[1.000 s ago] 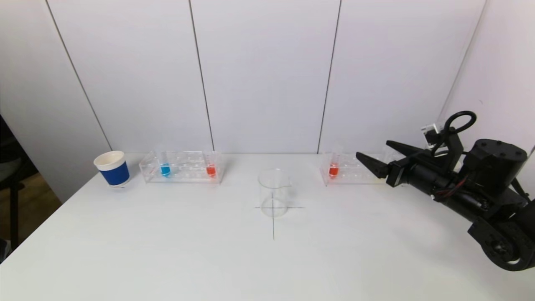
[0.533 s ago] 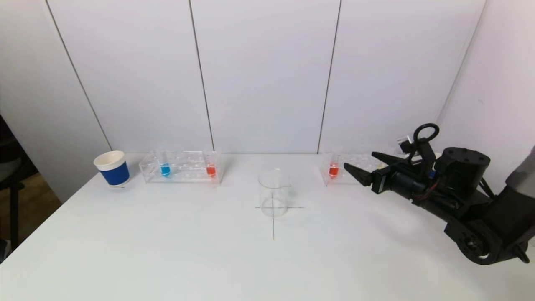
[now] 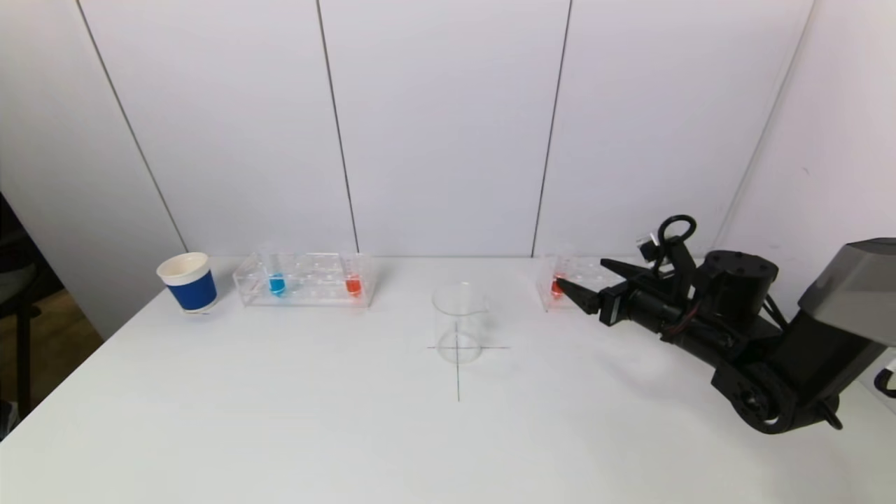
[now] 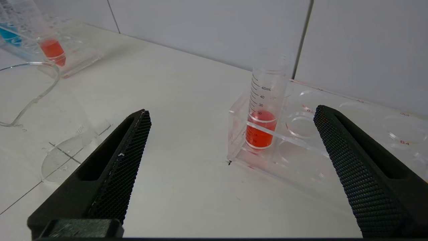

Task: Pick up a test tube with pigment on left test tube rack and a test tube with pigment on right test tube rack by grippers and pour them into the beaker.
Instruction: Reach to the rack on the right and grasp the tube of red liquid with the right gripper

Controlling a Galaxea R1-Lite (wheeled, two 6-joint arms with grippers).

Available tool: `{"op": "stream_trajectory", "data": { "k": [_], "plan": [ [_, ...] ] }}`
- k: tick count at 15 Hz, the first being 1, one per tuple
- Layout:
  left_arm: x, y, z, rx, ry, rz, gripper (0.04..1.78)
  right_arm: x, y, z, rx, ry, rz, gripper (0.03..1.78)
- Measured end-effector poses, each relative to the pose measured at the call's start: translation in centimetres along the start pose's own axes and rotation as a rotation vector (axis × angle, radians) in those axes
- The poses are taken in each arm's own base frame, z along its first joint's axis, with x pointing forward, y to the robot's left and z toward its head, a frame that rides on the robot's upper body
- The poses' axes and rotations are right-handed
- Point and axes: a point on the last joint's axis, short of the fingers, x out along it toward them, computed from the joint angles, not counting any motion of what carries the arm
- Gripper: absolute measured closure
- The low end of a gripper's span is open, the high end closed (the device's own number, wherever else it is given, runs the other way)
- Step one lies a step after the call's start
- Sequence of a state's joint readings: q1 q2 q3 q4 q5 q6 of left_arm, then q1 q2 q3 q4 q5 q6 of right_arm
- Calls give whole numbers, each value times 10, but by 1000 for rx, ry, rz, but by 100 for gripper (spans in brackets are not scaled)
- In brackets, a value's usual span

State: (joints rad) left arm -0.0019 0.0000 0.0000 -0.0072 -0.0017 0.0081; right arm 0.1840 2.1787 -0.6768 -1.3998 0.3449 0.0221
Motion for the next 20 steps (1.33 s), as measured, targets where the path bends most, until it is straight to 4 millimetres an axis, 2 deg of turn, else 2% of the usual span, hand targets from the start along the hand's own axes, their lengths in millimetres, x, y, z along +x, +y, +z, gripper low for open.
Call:
{"op": "stream_trajectory", "data": {
  "k": [7,11,20],
  "plan": [
    [0,0,0,-1,0,0,6,33,-14,-12,7,-15,-21,4],
    [0,0,0,0,0,0,6,49,-22,-13,10,-17,-33,4],
    [0,0,0,-1,0,0,6,75,-28,-17,24,-21,-49,4]
  ]
}}
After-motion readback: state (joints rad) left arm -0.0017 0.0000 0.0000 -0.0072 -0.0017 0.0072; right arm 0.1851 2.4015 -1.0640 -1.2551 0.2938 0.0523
